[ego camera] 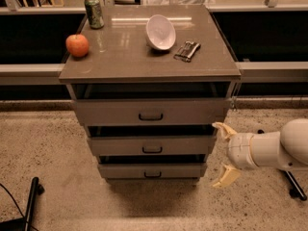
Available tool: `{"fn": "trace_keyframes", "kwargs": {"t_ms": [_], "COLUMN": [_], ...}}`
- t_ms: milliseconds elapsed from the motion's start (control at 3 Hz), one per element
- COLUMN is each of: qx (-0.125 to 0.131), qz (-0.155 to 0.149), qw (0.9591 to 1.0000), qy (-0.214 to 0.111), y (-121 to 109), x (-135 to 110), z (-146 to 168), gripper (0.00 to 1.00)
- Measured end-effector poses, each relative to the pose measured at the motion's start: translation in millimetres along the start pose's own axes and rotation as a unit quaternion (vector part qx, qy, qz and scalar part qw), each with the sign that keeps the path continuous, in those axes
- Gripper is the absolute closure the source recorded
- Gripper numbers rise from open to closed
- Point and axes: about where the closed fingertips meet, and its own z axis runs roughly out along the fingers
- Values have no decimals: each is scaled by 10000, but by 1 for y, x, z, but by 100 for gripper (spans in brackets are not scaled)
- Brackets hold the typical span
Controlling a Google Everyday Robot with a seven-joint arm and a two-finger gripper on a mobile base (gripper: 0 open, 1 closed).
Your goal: Open middle drawer
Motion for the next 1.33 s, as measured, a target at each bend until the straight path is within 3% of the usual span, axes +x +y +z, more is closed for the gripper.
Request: {"fn": "trace_keyframes", "kwargs": {"t_ms": [333,1000,1333], "qx": [-41,-567,-723], "qz": [14,-119,-139], "qw": [10000,9973,9962], "qy": [-18,-444,-457], "y": [1,-32,-43], "x": [1,71,110], "z": [3,113,151], "gripper": [0,0,0]}}
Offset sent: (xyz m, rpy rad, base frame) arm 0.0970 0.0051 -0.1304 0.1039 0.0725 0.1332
